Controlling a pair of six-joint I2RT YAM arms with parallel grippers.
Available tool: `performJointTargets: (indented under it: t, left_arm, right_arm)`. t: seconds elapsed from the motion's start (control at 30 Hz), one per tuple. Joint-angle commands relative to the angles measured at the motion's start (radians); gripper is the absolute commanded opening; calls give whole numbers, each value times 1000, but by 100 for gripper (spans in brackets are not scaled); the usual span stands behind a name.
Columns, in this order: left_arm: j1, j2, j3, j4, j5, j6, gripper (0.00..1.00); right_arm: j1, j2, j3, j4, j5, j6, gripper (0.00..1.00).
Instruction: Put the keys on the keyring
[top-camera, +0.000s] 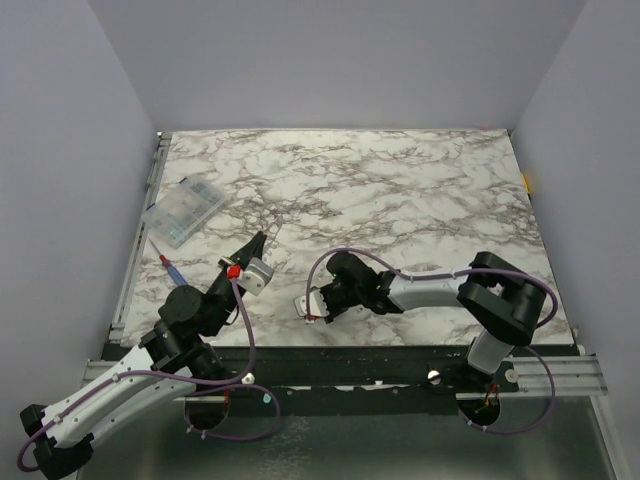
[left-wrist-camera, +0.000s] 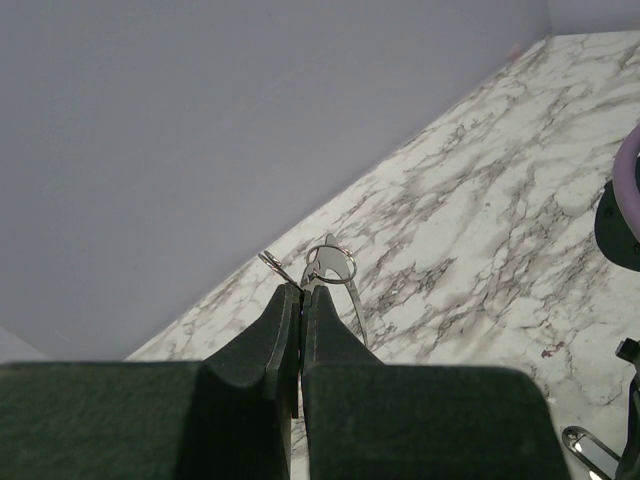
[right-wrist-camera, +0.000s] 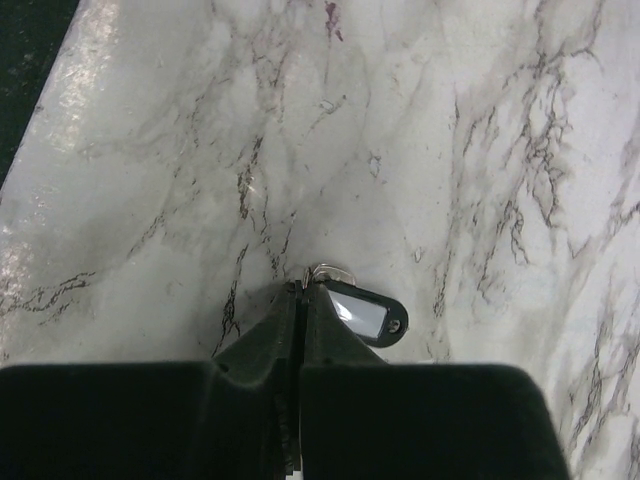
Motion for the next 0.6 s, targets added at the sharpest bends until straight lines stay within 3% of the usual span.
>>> performJointTargets:
  t: [0.0, 0.23, 0.57]
  left_arm:
    - [5, -13, -9, 43, 51, -12, 0]
    - [5, -14, -9, 37, 89, -19, 0]
    - [6, -16, 17, 0, 114, -26, 0]
  right_arm:
    - [6, -50, -79, 156, 60, 157, 1]
    - [6, -121, -194, 458, 100, 384, 0]
    - [-3, -184, -281, 693, 150, 538, 0]
